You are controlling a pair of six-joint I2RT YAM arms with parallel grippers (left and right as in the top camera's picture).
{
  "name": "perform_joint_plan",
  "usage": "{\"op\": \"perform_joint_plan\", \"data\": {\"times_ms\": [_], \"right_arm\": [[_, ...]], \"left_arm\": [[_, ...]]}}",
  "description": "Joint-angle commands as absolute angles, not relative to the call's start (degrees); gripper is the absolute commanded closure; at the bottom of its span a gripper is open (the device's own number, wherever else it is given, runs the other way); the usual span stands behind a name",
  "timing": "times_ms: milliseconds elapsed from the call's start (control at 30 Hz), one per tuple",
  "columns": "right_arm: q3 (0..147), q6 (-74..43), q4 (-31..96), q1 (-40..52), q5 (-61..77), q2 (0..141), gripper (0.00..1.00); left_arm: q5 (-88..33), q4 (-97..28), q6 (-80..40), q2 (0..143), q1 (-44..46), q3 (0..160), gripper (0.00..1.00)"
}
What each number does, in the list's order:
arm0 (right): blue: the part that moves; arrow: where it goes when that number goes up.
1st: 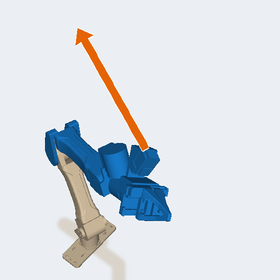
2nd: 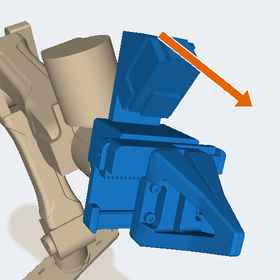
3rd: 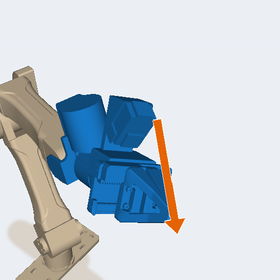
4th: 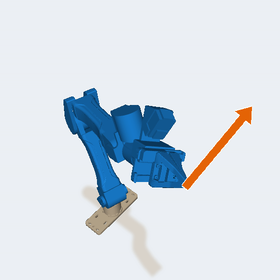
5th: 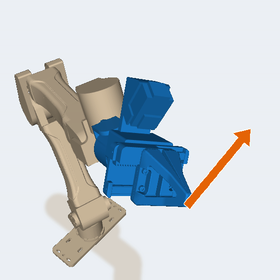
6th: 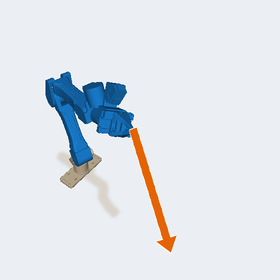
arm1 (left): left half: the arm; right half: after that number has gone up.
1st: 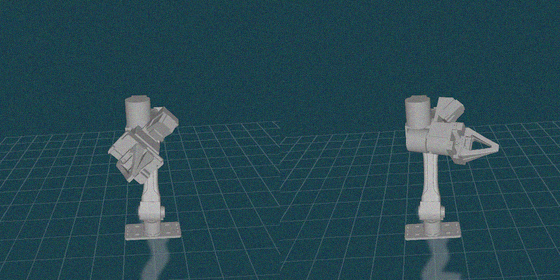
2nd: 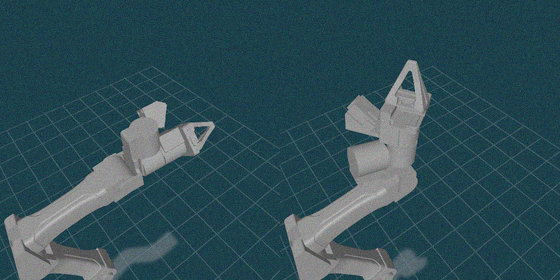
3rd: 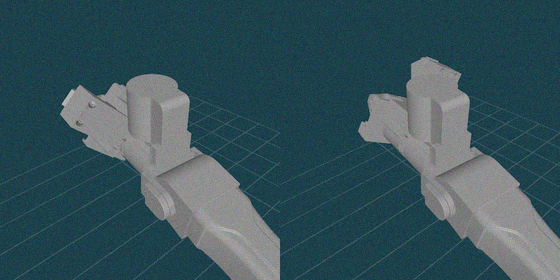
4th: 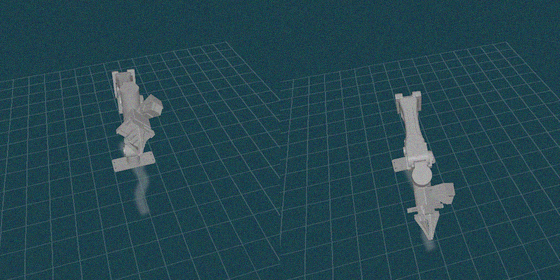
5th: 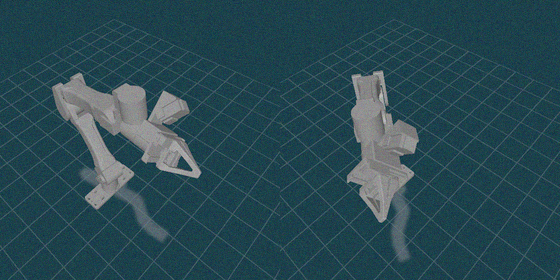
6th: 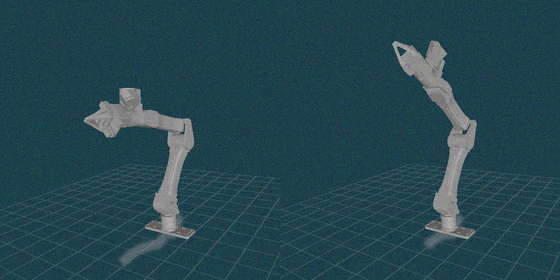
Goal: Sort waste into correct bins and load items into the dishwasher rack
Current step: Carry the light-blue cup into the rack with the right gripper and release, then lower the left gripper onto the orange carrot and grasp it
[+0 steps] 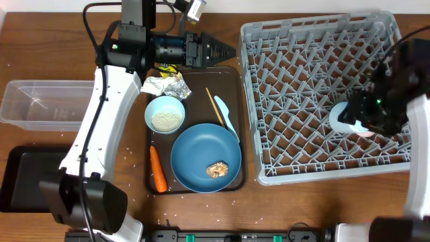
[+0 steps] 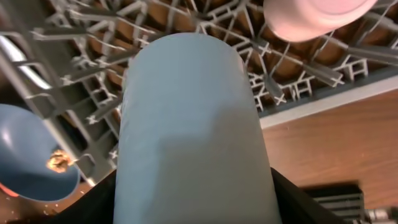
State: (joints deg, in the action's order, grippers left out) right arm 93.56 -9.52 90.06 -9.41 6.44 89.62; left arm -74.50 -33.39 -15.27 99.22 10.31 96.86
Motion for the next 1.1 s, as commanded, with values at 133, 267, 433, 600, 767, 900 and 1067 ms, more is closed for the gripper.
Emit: {"op": "perform_joint_plan", "data": {"times_ms": [133,267,433,600,767,900,1067], "right_arm": [[93.6,-10.3,90.7,-9.7,3.2,97.7,0.44],[93.4,-10.2,91.0,-9.5,3.2,100.7,0.44],[92.6,-10.4,87.5,-8.7,3.2,102.0,0.33],[92.4,-12.0,83.3,-8.6,4.0,102.0,0.13],[92.5,-9.6,83.5,-8.6,7.2,101.6,0.11],[92.9,-5.8,83.0,-8.5,11.9,99.4,0.10],[93.0,-0.9,78.2,-7.2,20.3,92.1,0.11]], "left_arm": [[-74.1,-33.3,-15.4,97.9,10.3,97.1,0.30],[-74.1,-33.3,-15.4,97.9,10.3,97.1,0.30],[-74.1,-33.3,-15.4,97.9,10.3,97.1,0.30],[-74.1,-33.4,-15.4,97.9,10.3,97.1,0.30],[-74.1,-33.8,-15.4,97.9,9.8,97.1,0.30],[-72.7,-34.8,-15.2,97.9,9.1,97.1,0.30],[-54.0,-46.8,-9.8,96.7,8.8,97.1,0.31]]}}
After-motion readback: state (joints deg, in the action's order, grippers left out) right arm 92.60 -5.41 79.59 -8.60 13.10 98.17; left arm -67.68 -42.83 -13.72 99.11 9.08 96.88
